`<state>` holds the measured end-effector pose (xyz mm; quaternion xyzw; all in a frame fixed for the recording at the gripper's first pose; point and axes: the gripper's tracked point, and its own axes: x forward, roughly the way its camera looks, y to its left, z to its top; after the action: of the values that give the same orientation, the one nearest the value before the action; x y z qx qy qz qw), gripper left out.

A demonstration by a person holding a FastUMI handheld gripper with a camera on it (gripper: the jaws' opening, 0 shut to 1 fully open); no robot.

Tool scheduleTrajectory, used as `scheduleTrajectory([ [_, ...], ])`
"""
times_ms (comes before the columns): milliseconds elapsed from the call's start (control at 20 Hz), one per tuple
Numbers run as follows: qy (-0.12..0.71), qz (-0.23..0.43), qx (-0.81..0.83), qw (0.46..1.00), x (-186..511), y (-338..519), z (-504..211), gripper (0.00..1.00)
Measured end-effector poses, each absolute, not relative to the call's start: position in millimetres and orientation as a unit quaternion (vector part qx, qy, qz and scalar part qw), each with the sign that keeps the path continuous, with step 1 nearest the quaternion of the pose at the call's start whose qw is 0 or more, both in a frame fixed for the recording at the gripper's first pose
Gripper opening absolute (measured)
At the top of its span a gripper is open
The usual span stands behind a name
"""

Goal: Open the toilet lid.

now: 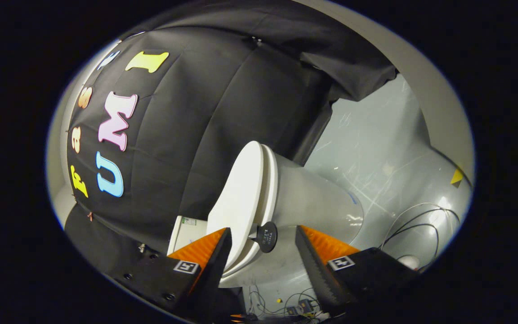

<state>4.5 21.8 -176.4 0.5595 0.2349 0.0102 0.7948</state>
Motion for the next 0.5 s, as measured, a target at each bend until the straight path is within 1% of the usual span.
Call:
scheduleTrajectory([
  [100,0.235,0.019,0.575,0.784,4.6,25.2,-179.0,0.56],
  [200,0.236,0.029,0.592,0.77,6.0,28.9,-176.8,0.55],
  [300,0.23,0.033,0.599,0.766,10.8,32.4,-180.2,0.43],
  [350,0.232,0.027,0.595,0.769,10.9,31.2,-184.0,0.43],
  [400,0.234,0.032,0.597,0.767,11.9,33.9,-186.8,0.32],
  [500,0.237,0.042,0.607,0.758,13.0,38.9,-185.1,0.32],
])
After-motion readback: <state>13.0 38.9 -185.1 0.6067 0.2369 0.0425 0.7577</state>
